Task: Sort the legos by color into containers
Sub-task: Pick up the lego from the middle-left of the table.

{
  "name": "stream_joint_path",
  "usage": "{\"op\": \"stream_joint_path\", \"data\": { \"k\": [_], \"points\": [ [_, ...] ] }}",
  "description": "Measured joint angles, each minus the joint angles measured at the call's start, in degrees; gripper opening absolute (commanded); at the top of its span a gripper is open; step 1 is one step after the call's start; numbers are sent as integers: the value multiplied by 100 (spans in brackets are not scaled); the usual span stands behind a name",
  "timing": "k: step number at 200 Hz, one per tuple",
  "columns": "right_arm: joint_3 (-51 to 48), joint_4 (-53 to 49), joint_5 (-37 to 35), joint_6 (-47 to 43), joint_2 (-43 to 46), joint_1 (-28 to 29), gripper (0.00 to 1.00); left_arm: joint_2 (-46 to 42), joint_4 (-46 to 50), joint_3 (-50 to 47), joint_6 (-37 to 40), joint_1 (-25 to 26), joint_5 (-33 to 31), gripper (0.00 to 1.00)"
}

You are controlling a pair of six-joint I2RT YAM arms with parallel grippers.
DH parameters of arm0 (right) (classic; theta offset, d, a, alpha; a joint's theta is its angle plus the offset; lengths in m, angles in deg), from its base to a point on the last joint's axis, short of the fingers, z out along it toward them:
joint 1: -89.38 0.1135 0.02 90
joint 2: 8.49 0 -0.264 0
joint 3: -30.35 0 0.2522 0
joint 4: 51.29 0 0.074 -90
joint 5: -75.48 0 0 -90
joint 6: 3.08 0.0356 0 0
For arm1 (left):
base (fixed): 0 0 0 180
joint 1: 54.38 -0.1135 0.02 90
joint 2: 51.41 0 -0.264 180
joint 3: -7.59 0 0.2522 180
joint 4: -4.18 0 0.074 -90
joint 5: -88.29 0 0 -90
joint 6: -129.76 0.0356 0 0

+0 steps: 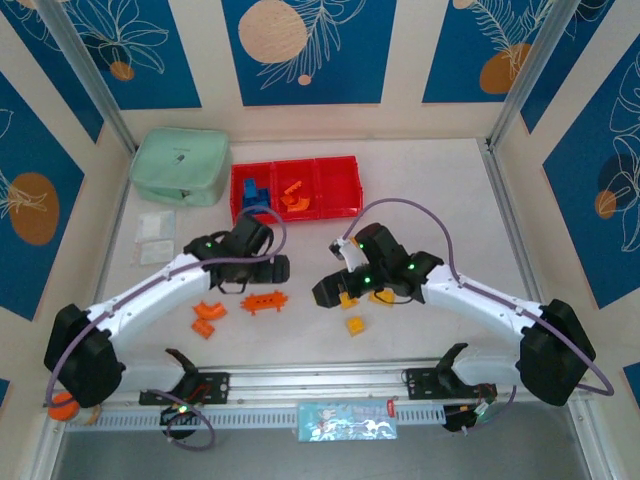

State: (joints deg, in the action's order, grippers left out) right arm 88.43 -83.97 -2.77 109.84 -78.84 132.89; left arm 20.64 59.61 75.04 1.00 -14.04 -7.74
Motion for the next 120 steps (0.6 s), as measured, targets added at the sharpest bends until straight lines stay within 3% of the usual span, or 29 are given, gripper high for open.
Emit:
{"op": "stream_joint_path", "data": {
  "k": [51,120],
  "points": [
    [-138,284,-111,114,-223,66,99,155,81,-459,-640,339,-155,99],
    [-186,365,-260,111,-225,63,99,1167,-63,-313,-275,382,-267,99]
  ]
}}
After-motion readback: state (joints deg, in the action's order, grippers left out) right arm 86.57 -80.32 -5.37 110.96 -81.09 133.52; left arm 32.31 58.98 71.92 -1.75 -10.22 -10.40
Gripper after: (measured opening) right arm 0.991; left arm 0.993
